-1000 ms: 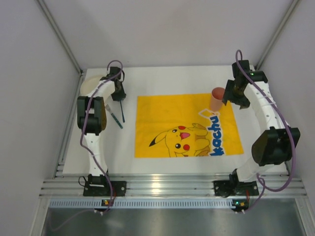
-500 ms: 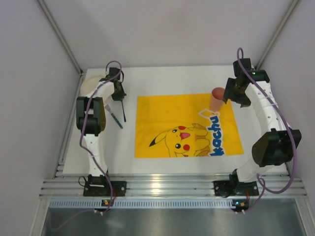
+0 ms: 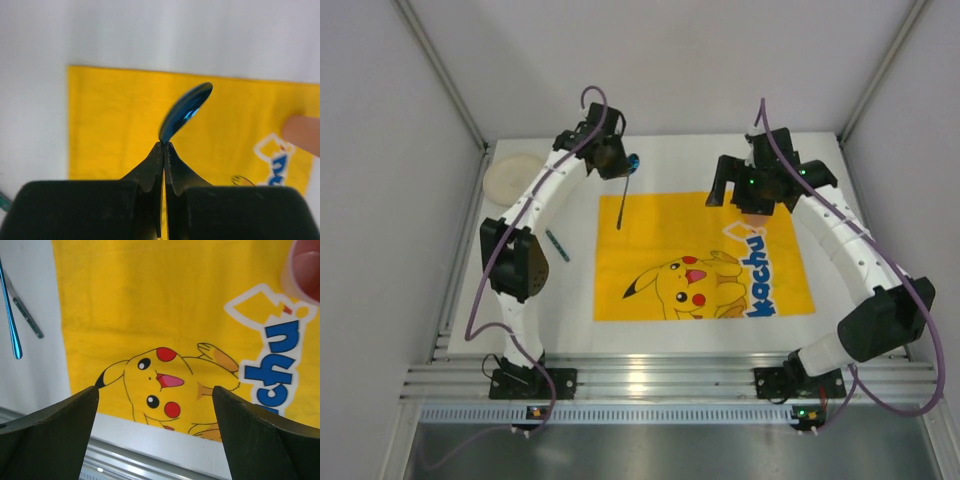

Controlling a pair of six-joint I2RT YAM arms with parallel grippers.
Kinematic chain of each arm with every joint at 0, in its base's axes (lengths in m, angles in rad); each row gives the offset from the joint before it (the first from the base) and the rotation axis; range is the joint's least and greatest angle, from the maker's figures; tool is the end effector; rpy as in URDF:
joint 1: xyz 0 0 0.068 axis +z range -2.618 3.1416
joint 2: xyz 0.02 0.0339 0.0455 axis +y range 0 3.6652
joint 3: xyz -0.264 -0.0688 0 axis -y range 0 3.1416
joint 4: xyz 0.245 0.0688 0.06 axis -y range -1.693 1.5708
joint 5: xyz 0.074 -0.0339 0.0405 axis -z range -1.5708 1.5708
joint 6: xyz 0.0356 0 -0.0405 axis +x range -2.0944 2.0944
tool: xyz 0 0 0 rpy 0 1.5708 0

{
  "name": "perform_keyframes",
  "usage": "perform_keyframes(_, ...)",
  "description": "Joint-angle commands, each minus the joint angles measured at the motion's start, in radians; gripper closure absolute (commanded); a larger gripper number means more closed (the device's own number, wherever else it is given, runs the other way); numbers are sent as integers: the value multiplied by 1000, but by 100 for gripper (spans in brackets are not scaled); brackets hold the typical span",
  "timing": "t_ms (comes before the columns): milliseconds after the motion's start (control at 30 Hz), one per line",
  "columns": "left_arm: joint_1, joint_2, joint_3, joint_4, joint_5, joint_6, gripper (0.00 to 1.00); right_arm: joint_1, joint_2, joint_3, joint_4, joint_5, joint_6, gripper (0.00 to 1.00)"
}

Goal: Set the dinner table for one person

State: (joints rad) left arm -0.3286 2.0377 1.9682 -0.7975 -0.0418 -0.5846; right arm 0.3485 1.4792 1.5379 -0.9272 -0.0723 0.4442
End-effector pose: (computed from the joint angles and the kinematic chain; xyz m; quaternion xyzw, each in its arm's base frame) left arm 0.4343 -0.1465 0.3086 -0.1269 0.9299 -0.1343 0.3180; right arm 0.2883 0.1075 0.3671 0.0325 0.9379 0.1640 0.3040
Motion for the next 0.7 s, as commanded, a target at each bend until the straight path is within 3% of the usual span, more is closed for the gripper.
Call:
perform_keyframes(0,-125,-109,35,-69,37,-135,100,44,-11,-70,177,-136,96,4)
perform_keyframes(133,-220,-143,28,-43,118,-227,100,83,1,-104,260,-141,128,12)
perform_keyframes(233,-285,-169,31,-28,100,-265,100,84,0,-120,301,-156,148,13)
perform_keyframes(400,-325,-195,15,-57,51,-255,100,86,-19,-143,304,-176,157,13)
perform_keyframes(533,-326,-228,-102,-10,51,-154,100,87,-59,-199,278,-164,156,13)
perform_keyframes(667,-328,-206,-207,-6,51,-32,82,83,-65,-240,151,-45,168,11)
